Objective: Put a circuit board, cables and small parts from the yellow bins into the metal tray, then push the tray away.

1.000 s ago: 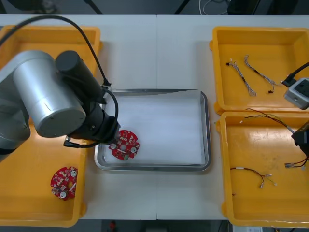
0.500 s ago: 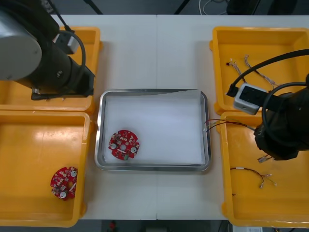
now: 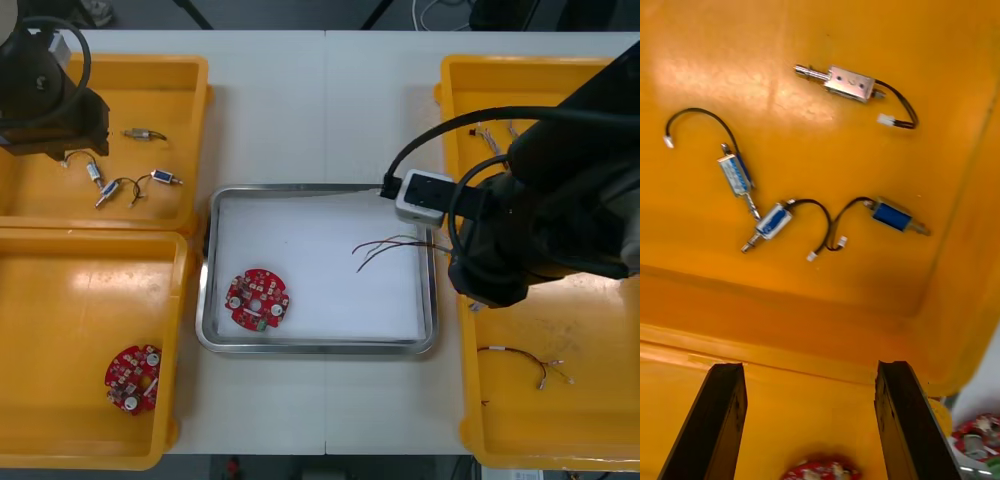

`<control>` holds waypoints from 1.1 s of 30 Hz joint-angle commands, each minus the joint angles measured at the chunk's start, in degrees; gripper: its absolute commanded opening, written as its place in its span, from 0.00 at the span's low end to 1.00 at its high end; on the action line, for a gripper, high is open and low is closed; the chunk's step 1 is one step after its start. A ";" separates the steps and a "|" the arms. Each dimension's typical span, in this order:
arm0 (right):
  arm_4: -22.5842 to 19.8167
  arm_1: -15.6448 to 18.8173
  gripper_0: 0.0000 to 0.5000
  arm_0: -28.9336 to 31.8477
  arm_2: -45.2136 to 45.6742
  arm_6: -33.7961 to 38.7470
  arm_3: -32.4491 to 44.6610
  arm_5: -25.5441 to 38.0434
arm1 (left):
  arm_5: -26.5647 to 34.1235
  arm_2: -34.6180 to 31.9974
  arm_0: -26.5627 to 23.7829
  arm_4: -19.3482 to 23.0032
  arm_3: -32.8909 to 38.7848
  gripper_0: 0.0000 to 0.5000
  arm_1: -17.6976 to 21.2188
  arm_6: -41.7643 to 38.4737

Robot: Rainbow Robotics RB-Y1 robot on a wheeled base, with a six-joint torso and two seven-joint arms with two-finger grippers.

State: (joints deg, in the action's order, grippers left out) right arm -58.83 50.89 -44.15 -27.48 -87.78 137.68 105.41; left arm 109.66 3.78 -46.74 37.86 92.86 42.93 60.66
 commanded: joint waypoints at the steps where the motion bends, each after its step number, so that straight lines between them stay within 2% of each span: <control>1: 2.22 -1.76 0.00 -3.93 -5.30 -5.12 -2.50 -4.60 | -2.09 -1.41 -5.91 -2.26 -7.17 1.00 2.33 0.33; 7: 6.88 -4.83 0.00 -5.25 -10.22 -13.21 -6.10 -8.38 | -9.38 -1.41 -7.93 -4.90 -16.75 1.00 2.33 2.18; 11: 8.99 -6.85 0.00 -6.12 -13.74 -16.72 -8.65 -9.52 | -14.92 -1.41 -8.55 -4.46 -22.73 1.00 2.24 2.79; 15: 10.13 -7.29 0.00 -6.39 -17.34 -19.45 -11.20 -13.12 | -20.01 -1.41 -8.72 -3.75 -27.91 1.00 1.54 3.76; 21: 11.98 -7.56 0.00 -6.39 -22.62 -20.24 -14.81 -19.19 | -24.67 -1.41 -8.72 -2.87 -33.01 1.00 0.31 4.20; 33: 18.22 -8.26 0.00 -6.30 -29.65 -21.56 -20.17 -25.16 | -30.56 2.19 -8.64 -0.68 -39.51 1.00 -1.62 4.55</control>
State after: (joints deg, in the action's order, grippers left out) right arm -41.90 44.17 -48.49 -55.89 -107.56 118.19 81.50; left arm 80.54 4.36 -52.44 36.46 53.80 42.03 63.39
